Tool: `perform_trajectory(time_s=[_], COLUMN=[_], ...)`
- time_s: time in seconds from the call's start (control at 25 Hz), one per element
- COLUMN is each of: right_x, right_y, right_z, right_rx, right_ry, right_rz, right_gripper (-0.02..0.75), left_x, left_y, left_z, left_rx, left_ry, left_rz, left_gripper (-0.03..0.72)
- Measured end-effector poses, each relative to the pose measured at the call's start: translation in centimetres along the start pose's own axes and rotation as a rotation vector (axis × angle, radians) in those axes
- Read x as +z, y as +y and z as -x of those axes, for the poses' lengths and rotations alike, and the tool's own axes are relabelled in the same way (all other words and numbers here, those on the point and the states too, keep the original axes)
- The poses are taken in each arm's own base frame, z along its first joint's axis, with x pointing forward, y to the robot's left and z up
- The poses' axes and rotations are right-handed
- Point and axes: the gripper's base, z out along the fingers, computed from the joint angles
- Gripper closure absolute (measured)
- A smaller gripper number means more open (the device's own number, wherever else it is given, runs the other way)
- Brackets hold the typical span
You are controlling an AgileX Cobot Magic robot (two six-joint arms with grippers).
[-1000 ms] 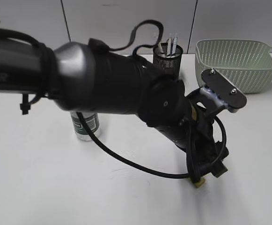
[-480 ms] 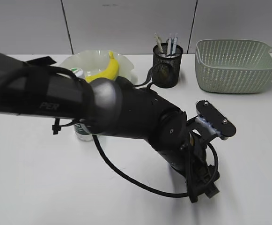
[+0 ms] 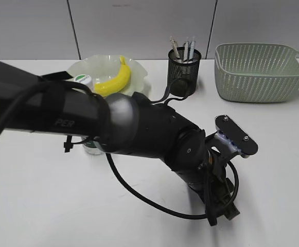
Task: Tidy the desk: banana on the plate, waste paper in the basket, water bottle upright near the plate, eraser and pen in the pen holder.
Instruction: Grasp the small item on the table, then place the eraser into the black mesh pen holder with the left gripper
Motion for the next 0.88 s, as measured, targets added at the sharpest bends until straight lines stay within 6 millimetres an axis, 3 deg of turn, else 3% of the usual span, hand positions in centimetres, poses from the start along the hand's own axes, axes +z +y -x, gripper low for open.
perform_trajectory(time_s=[0.12, 0.2, 0.4, 0.48, 0.64, 0.88], right_x=[0.0, 0.0, 0.0, 0.0, 0.0, 0.0], right_y=[0.0, 0.0, 0.0, 0.0, 0.0, 0.0], right_z=[0.0, 0.0, 0.0, 0.0, 0.0, 0.0], right_rx=[0.0, 0.0, 0.0, 0.0, 0.0, 0.0], right_ry=[0.0, 0.0, 0.0, 0.0, 0.0, 0.0], right_rz=[0.0, 0.0, 0.0, 0.0, 0.0, 0.0], right_gripper=[0.399, 0.399, 0.399, 0.399, 0.399, 0.399], left_x=[-1.1, -3.0, -10.2, -11.8, -12.5, -10.8], left_y=[0.3, 1.2, 7.0, 9.5, 13.0, 15.4], left_z=[0.6, 2.1, 6.3, 6.9, 6.9, 7.8], left_rx=[0.014, 0.036, -0.011, -0.058, -0.114, -0.126], left_ry=[-0.03, -0.124, -0.541, -0.684, -0.871, -1.006], left_rz=[0.012, 0.047, 0.214, 0.284, 0.389, 0.459], left_gripper=[0.404, 0.404, 0.404, 0.404, 0.404, 0.404])
